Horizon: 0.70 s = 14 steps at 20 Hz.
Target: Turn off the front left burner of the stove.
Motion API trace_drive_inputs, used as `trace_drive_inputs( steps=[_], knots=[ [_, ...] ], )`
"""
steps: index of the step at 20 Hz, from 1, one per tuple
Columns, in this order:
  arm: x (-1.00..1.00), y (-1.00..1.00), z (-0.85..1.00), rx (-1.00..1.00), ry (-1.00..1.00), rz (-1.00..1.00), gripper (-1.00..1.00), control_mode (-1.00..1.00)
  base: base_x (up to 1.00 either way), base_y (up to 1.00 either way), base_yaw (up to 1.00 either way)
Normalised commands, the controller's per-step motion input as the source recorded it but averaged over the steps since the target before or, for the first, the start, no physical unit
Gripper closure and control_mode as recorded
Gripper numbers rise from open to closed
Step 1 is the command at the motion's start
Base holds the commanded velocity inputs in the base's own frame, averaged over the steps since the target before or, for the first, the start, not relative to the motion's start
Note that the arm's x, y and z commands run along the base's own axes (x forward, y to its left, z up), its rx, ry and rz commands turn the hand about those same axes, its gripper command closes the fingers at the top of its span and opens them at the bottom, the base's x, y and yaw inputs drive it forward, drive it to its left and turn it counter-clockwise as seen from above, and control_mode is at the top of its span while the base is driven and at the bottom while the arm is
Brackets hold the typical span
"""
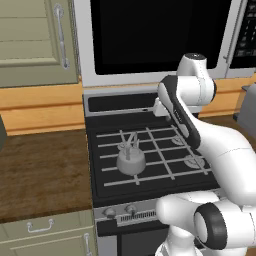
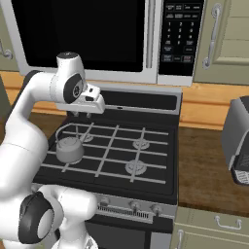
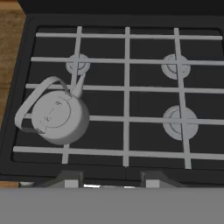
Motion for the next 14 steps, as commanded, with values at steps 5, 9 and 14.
trace_drive_inputs(
  steps=[5,9,14],
  knots=[
    [0.0,0.0,0.03,0.0,0.0,0.0,-1.0,-1.0,0.0,0.0,0.0],
    [0.0,0.0,0.0,0.0,0.0,0.0,-1.0,-1.0,0.0,0.0,0.0],
    [0.0,0.0,0.0,0.0,0.0,0.0,-1.0,-1.0,0.0,0.0,0.0]
  ],
)
